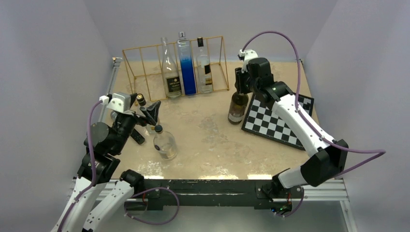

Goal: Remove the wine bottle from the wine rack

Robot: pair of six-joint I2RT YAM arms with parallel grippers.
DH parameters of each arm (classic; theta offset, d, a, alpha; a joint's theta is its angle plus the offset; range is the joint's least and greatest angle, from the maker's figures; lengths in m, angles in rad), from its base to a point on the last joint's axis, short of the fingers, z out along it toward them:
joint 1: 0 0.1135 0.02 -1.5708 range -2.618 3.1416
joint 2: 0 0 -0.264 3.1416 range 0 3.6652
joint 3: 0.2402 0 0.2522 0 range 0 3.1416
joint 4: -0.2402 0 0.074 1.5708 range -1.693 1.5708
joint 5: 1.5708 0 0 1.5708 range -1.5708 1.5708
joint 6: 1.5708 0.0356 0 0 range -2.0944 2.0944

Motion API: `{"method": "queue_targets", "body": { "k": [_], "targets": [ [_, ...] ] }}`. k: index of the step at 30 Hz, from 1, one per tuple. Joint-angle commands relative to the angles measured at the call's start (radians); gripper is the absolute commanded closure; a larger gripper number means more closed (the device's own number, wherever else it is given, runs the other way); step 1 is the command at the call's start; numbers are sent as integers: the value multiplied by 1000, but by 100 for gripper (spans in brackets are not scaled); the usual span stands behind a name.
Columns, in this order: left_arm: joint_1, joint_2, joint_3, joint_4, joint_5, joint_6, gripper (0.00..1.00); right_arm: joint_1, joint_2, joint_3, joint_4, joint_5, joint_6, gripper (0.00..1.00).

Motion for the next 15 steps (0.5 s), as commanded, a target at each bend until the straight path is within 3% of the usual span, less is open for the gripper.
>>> {"method": "queue_targets", "body": {
  "k": [1,15],
  "targets": [
    [3,11,-11,44,-6,6,4,-98,92,191,208,72,-74,100],
    [3,18,-13,48,-9,3,3,-229,554,706,189,61,-44,100]
  ]
}}
